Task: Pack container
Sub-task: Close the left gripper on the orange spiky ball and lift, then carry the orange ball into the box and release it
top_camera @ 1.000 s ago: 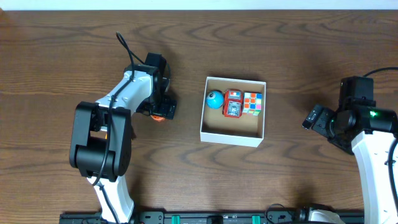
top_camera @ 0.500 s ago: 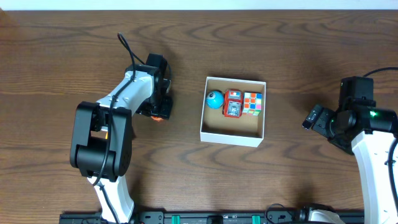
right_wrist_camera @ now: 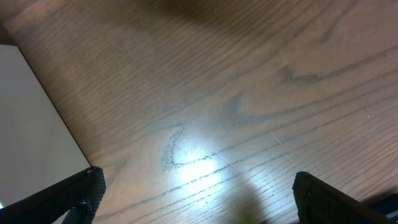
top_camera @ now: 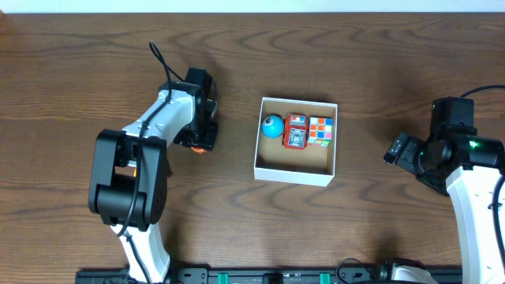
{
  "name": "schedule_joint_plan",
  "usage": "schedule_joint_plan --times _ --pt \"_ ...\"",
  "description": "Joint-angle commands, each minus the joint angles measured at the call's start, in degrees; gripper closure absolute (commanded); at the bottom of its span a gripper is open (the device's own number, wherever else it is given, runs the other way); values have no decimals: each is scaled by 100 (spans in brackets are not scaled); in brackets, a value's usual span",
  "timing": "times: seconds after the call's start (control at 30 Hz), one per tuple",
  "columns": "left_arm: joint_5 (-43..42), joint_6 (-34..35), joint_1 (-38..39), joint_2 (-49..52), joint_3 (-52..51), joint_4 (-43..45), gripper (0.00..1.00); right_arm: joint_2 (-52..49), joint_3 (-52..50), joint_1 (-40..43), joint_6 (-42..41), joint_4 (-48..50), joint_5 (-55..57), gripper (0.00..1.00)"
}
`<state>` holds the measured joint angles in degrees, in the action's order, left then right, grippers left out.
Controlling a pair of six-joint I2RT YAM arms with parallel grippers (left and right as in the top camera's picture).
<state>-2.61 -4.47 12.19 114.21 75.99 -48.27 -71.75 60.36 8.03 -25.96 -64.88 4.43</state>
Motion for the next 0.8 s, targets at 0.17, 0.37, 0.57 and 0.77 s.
schedule_joint_plan --times 0.17,0.37,0.57,0.77 --pt "26 22 437 -1480 1029 -420 59 -26 -13 42 140 17 -15 1" --pt "26 -15 1578 -2474 1147 -157 65 -26 -13 42 140 26 -17 1" --pt "26 -509 2922 -2409 1145 24 65 -26 -13 42 140 17 -17 1" --pt "26 -643 3620 -1786 1123 258 65 -26 -13 42 140 15 -20 1"
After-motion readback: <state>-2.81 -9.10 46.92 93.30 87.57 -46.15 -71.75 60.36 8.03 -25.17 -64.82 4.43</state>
